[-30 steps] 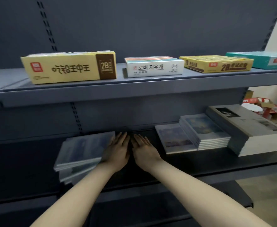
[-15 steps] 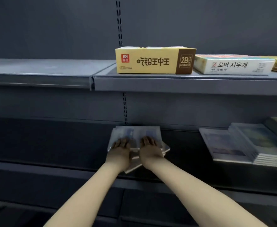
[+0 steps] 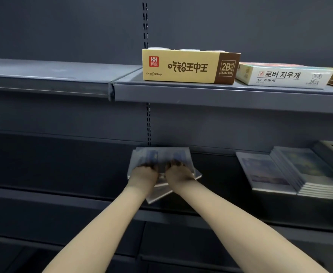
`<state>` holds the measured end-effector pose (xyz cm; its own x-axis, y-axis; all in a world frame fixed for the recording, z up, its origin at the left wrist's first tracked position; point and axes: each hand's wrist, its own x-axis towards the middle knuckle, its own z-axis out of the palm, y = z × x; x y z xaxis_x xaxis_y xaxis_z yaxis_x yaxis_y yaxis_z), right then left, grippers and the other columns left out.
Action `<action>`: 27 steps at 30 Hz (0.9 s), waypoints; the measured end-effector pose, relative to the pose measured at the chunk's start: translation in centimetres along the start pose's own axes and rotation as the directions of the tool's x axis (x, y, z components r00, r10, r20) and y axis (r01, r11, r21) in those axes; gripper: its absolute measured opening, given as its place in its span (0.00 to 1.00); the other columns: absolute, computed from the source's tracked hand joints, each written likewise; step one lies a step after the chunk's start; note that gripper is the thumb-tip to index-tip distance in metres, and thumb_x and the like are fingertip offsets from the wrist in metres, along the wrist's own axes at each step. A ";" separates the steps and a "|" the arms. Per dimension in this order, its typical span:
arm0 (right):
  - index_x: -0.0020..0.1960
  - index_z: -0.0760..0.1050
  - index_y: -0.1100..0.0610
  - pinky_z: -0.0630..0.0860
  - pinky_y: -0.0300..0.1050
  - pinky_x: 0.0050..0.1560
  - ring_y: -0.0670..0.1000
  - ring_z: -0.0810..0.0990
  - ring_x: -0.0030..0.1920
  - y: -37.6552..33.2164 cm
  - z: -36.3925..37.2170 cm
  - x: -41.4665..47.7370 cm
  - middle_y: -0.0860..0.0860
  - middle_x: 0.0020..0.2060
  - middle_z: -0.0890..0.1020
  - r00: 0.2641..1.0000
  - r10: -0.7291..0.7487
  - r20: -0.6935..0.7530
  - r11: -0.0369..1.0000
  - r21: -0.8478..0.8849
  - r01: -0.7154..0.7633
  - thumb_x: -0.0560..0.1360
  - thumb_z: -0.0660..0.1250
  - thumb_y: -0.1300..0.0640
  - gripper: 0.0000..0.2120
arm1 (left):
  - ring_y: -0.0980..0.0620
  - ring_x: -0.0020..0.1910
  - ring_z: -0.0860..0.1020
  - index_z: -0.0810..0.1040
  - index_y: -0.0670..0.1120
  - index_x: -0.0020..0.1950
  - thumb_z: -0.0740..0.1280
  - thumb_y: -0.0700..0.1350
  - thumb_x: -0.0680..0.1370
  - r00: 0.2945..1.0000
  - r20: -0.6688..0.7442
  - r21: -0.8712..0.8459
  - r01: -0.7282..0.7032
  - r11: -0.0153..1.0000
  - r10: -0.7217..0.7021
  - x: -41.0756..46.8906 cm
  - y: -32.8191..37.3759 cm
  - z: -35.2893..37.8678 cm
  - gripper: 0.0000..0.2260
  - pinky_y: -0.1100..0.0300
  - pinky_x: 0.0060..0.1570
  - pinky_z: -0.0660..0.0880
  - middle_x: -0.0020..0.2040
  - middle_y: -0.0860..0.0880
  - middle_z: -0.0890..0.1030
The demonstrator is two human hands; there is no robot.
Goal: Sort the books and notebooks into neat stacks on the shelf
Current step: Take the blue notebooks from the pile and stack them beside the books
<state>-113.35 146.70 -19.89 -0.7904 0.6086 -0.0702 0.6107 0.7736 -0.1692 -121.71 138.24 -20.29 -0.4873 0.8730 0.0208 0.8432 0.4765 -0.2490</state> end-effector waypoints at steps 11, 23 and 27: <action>0.67 0.68 0.58 0.74 0.48 0.59 0.57 0.75 0.60 1.6 -1.5 -1.1 0.58 0.63 0.74 0.987 -0.162 -0.002 0.986 -0.032 0.162 0.79 0.52 0.63 0.18 | 0.50 0.76 0.51 0.50 0.53 0.77 0.55 0.44 0.82 0.998 -0.059 -0.161 -0.043 0.986 0.034 -2.5 -3.4 1.7 0.25 0.50 0.73 0.53 0.78 0.50 0.51; 0.70 0.64 0.56 0.72 0.45 0.50 0.57 0.76 0.58 2.2 -1.5 -2.3 0.56 0.62 0.74 0.992 -0.125 -0.008 0.981 -0.148 0.122 0.77 0.57 0.64 0.22 | 0.47 0.24 0.76 0.73 0.44 0.65 0.77 0.39 0.61 0.943 -0.235 0.165 -0.200 0.966 0.235 -3.6 -3.3 -0.3 0.33 0.62 0.19 0.65 0.32 0.47 0.79; 0.62 0.71 0.59 0.69 0.46 0.47 0.58 0.77 0.55 0.0 -0.9 -3.7 0.57 0.56 0.77 0.987 -0.149 -0.053 0.959 -0.253 0.131 0.77 0.60 0.61 0.14 | 0.47 0.16 0.68 0.78 0.42 0.49 0.80 0.39 0.52 0.862 -0.357 0.123 -0.338 0.933 0.360 -4.0 -1.8 -1.5 0.27 0.66 0.16 0.55 0.24 0.48 0.73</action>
<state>-110.37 144.65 -18.76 -0.8689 0.4949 0.0077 0.4939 0.8661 0.0771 -120.94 133.99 -18.43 -0.0358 0.9611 0.2740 0.9235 0.1366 -0.3585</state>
